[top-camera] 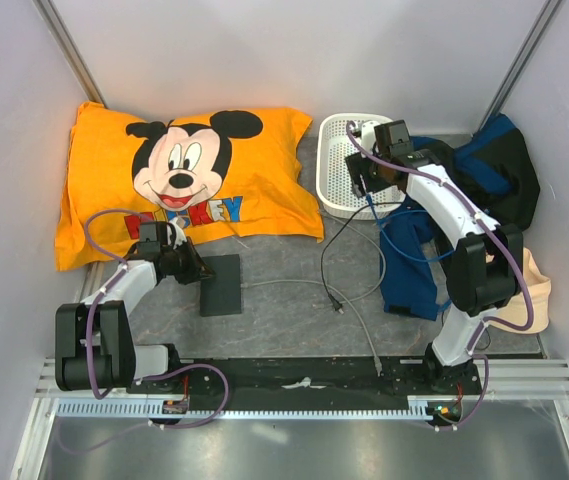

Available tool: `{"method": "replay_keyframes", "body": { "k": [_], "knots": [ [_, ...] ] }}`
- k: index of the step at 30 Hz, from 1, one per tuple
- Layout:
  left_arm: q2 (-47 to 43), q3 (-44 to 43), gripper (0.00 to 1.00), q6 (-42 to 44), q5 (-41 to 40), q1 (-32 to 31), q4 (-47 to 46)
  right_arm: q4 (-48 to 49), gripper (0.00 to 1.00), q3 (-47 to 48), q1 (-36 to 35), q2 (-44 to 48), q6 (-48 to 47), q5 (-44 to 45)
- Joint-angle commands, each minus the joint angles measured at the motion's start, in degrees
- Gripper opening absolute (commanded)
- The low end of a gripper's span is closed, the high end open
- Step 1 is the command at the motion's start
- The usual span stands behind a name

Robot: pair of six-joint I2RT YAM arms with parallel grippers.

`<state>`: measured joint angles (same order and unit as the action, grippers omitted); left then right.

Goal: Pull the plug from the switch port

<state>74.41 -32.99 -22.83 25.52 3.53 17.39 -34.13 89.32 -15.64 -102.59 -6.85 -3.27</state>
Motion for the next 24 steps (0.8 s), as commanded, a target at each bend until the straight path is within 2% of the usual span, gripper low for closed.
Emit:
{"method": "replay_keyframes", "body": {
  "k": [1,4,7,8,12,16,20,24],
  "knots": [
    [0.5,1.4,0.02,2.6,-3.5,0.3,1.2,1.2,0.73,3.7,-0.2,2.9,2.1,-9.9],
    [-0.1,1.5,0.02,2.4,-3.8,0.3,1.4,0.8,0.75,4.9,-2.4,4.1,1.1,-19.4],
    [-0.8,1.6,0.02,2.4,-3.8,0.4,1.4,-0.8,0.76,4.7,-7.0,4.2,-2.4,-23.9],
    [-0.8,1.7,0.02,2.4,-3.8,0.3,1.4,-1.4,0.77,4.4,-8.2,3.5,-3.2,-28.1],
    [-1.6,1.8,0.02,2.4,-3.8,0.6,1.5,-3.8,0.77,5.0,-14.6,-0.7,-4.4,-35.9],
    [-2.3,2.1,0.02,2.4,-4.2,0.8,1.3,-2.6,0.76,6.1,-18.0,-6.4,-2.5,-40.2],
    [-3.0,2.1,0.02,2.4,-4.0,1.4,1.3,2.7,0.75,4.1,-19.1,-11.6,6.7,-45.7],
    [-8.2,2.4,0.02,-0.8,-0.7,1.6,2.8,4.1,0.76,5.9,-22.5,-15.2,8.3,-47.4]
  ]
}}
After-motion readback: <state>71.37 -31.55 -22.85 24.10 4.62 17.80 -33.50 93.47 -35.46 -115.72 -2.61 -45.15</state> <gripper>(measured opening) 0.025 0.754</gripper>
